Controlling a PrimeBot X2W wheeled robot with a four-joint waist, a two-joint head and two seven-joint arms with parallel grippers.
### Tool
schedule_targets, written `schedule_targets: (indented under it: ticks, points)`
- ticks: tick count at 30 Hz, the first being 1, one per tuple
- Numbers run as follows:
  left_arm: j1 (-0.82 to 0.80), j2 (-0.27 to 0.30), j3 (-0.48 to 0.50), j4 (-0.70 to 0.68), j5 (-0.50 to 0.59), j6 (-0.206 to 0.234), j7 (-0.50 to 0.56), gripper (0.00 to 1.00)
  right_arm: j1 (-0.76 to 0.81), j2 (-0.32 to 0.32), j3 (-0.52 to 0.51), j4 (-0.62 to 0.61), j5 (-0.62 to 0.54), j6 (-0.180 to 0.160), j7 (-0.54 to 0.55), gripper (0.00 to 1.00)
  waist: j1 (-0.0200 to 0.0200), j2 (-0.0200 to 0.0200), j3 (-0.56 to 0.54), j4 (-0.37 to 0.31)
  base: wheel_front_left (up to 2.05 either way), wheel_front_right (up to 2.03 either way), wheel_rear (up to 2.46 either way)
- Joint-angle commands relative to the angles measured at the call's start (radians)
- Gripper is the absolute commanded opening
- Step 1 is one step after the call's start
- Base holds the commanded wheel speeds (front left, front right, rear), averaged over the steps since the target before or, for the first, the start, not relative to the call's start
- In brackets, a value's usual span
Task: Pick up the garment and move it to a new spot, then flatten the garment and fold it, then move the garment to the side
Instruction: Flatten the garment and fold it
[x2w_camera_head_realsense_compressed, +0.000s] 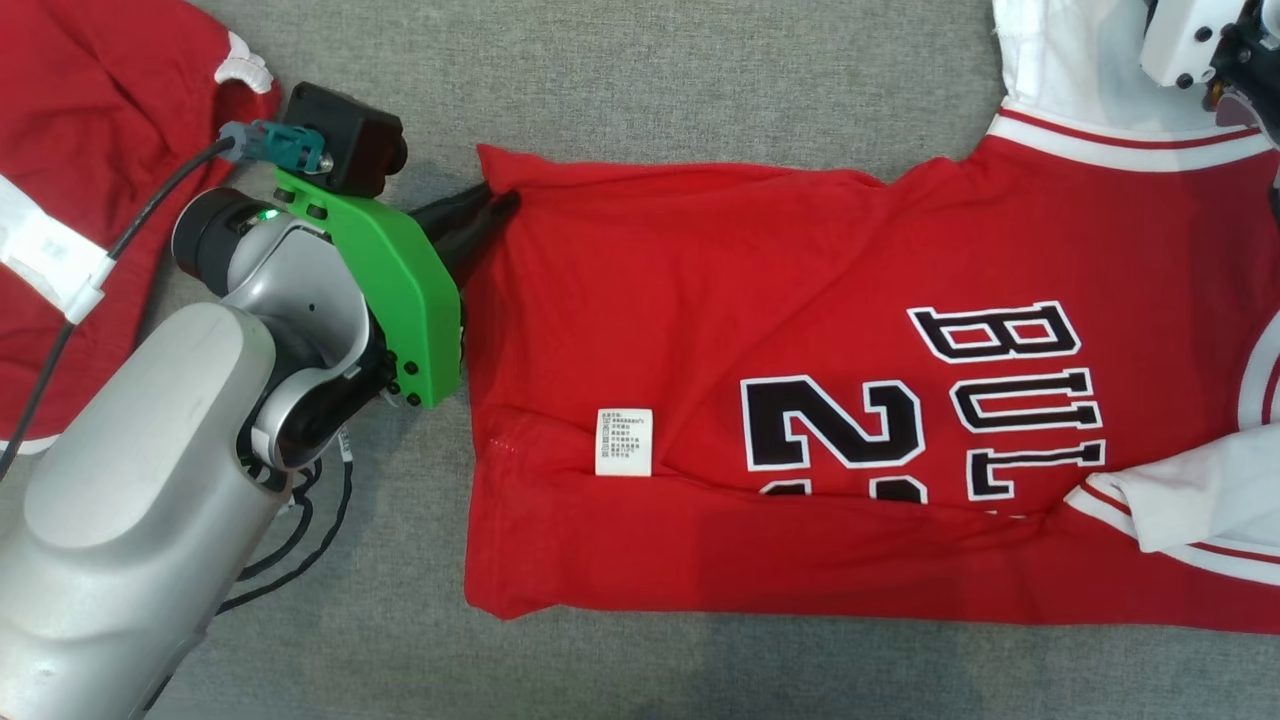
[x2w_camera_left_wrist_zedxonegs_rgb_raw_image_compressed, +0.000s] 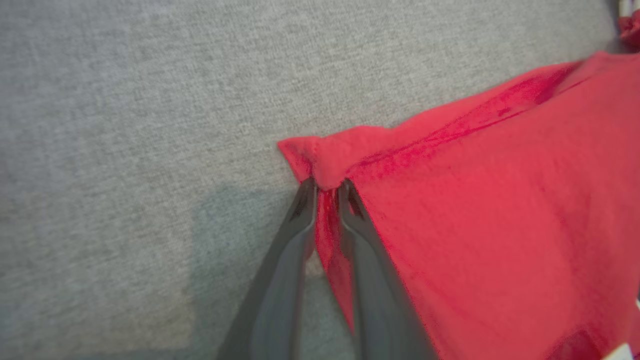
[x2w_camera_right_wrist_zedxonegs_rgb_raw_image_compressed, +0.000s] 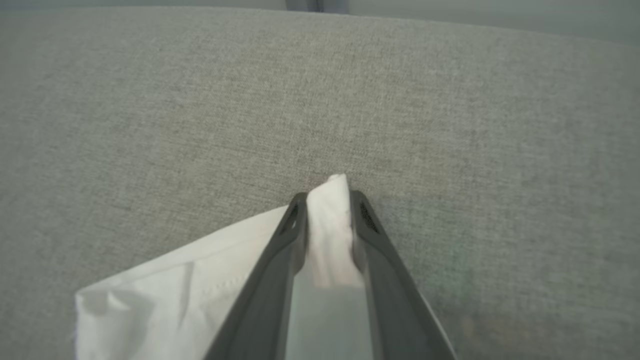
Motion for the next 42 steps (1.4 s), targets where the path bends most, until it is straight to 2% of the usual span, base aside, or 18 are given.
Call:
schedule_targets:
  ticks: [1,7,11,15,18,20,25,33,38,42]
  points:
    - [0.060,-0.009,-0.051,0.043,-0.013,-0.014,0.039,0.00,0.047,0.011,0.021,0.035,0.015,0.000,0.026,0.00,0.0000,0.0000,-0.007,-0.007,0.00,0.00,0.00]
    - [0.063,-0.019,-0.046,0.044,-0.028,-0.021,0.020,0.00,0.052,-0.005,0.049,-0.005,0.099,0.000,-0.009,0.00,0.0000,0.0000,-0.036,-0.037,0.00,0.00,0.00]
    - [0.062,-0.006,-0.011,0.025,-0.006,0.005,-0.045,0.00,0.057,-0.017,0.071,-0.067,0.158,0.000,-0.073,0.00,0.0000,0.0000,-0.067,-0.064,0.00,0.00,0.00]
    - [0.112,0.030,0.030,-0.047,0.017,0.045,-0.129,0.00,0.119,-0.059,0.095,-0.172,0.242,0.000,-0.132,0.00,0.0000,0.0000,-0.113,-0.093,0.00,0.00,0.00]
    - [0.175,0.064,0.053,-0.115,0.042,0.091,-0.192,0.00,0.196,-0.107,0.090,-0.267,0.299,0.000,-0.167,0.00,0.0000,0.0000,-0.152,-0.113,0.00,0.00,0.00]
    - [0.243,0.097,0.074,-0.179,0.058,0.140,-0.238,0.00,0.290,-0.155,0.049,-0.349,0.344,0.000,-0.195,0.00,0.0000,0.0000,-0.186,-0.133,0.00,0.00,0.00]
    - [0.324,0.142,0.107,-0.257,0.054,0.194,-0.271,0.00,0.434,-0.192,-0.034,-0.435,0.388,0.000,-0.215,0.00,0.0000,0.0000,-0.225,-0.158,0.00,0.00,0.00]
    - [0.460,0.158,0.112,-0.374,0.043,0.261,-0.309,0.00,0.689,-0.159,-0.130,-0.593,0.413,0.000,-0.273,0.00,0.0000,0.0000,-0.257,-0.172,0.00,0.00,0.00]
    - [0.617,0.159,0.127,-0.425,0.009,0.313,-0.377,0.00,0.867,-0.086,-0.149,-0.659,0.389,0.000,-0.340,0.00,0.0000,0.0000,-0.258,-0.187,0.00,0.00,0.00]
    - [0.695,0.150,0.143,-0.434,-0.021,0.332,-0.417,0.00,0.954,-0.038,-0.161,-0.678,0.377,0.000,-0.379,0.00,0.0000,0.0000,-0.266,-0.189,0.00,0.00,0.00]
